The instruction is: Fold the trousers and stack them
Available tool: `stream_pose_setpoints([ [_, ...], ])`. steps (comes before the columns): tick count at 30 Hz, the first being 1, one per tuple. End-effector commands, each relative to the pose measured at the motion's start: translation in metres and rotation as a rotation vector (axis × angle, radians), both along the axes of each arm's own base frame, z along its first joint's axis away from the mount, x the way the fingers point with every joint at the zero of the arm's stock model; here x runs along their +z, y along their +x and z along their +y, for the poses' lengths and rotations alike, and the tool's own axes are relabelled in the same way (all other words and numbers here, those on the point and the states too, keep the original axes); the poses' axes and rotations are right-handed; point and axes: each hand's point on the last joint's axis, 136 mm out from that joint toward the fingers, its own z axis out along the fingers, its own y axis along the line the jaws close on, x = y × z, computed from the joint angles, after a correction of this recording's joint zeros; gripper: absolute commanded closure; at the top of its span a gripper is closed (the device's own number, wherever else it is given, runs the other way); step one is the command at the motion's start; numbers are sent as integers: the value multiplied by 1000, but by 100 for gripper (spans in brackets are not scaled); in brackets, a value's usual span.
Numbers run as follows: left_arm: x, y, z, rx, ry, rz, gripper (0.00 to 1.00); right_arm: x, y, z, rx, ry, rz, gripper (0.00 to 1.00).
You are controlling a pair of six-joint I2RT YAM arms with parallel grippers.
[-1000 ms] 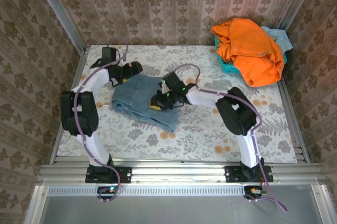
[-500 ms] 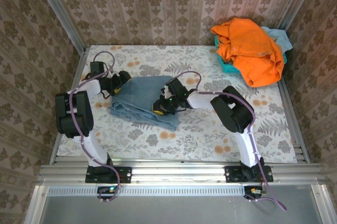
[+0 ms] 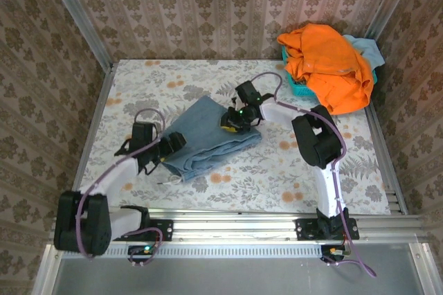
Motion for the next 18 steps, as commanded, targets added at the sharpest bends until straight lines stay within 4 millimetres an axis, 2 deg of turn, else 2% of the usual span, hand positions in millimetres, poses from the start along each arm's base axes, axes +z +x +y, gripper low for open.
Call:
stream_pose_setpoints([
  [1, -24, -53, 0, 47, 22, 170, 10, 1, 10, -28, 11, -111, -1, 68],
  [4, 4, -66, -7, 5, 14, 114, 9, 36, 12, -26, 42, -95, -65, 67],
  [7, 41, -68, -5, -16, 14, 38, 7, 68, -1, -19, 50, -59, -104, 68],
  [9, 61, -65, -3, -35, 36, -5, 7, 80, -25, -3, 72, -43, -125, 71],
  [11, 72, -57, -2, -49, 67, -31, 6, 89, -53, 25, 100, 6, -144, 76],
  [14, 76, -37, 1, -39, 94, -43, 6, 88, -95, 70, 138, 101, -130, 85],
  [18, 83, -1, 11, 18, 77, -80, 7, 62, -134, 112, 176, 147, -63, 97],
])
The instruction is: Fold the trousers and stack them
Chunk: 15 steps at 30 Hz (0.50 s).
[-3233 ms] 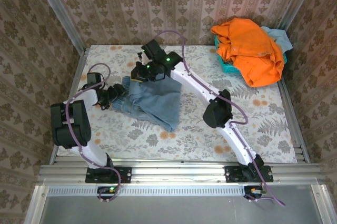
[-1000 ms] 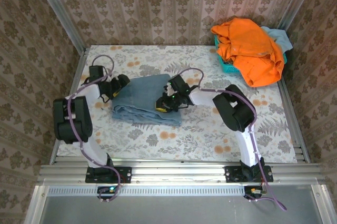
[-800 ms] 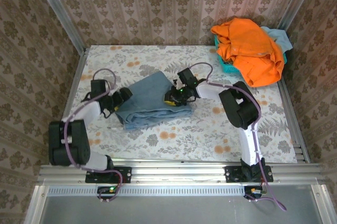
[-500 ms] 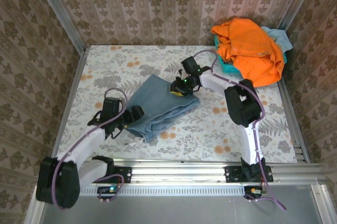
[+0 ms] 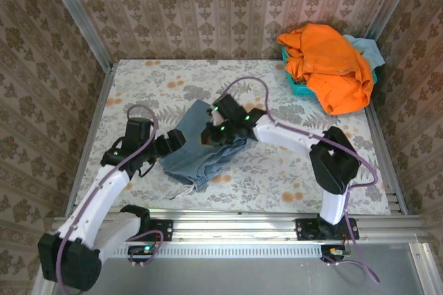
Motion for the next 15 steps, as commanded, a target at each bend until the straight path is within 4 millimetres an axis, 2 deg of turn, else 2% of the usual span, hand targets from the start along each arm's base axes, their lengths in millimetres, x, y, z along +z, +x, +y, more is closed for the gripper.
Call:
stream_pose_setpoints([
  [1, 5, 25, 11, 18, 19, -41, 7, -30, -13, 21, -25, 30, 93, 99],
  [4, 2, 47, 17, 32, 8, -57, 8, -62, -36, 19, -15, -7, 159, 100],
  [7, -21, 57, 20, 33, 33, -28, 9, -89, -60, 4, -17, -49, 208, 100],
  [12, -81, 40, 33, 52, 99, 92, 11, -123, -84, -6, 1, -109, 269, 100],
  [15, -94, 32, 44, 77, 126, 114, 11, -137, -92, -12, -4, -127, 295, 100],
])
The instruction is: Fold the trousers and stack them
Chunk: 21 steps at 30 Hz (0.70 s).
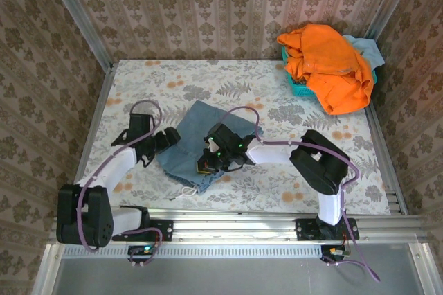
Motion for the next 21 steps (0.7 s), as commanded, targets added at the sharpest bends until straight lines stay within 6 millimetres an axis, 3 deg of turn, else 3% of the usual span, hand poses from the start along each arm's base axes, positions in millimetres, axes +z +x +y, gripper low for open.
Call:
stream_pose_setpoints([
  [1, -10, -5, 13, 7, 50, -4, 11, -62, -37, -29, 4, -170, 133, 100],
  [5, -14, -9, 23, 23, 71, 16, 12, -74, -45, -40, 6, -203, 158, 100],
  [8, -3, -11, 23, 9, 74, 10, 13, -58, -43, -37, 30, -183, 134, 100],
  [11, 36, -12, 22, -9, 113, -60, 12, -21, -30, -36, 50, -176, 46, 99],
  [15, 90, -21, 18, -60, 223, -151, 9, 47, 0, -44, 22, -126, -88, 69],
  [18, 109, -29, 9, -107, 281, -166, 9, 90, 21, -67, -42, -106, -172, 62],
  [21, 110, -38, -4, -174, 359, -163, 8, 111, 40, -108, -139, -120, -223, 60],
])
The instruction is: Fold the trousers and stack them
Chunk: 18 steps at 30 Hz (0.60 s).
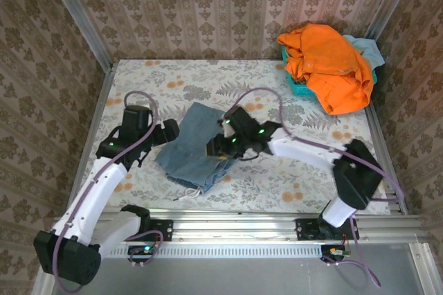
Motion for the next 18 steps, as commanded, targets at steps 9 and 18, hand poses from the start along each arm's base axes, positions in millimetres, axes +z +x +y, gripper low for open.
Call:
stream_pose_setpoints([
  [9, -49, -38, -98, -440, 582, 137, 0, 5, 34, -192, -400, -140, -64, 45],
  [18, -119, -49, -191, -701, 753, 274, 0, -12, 28, -242, -501, -131, -17, 42],
])
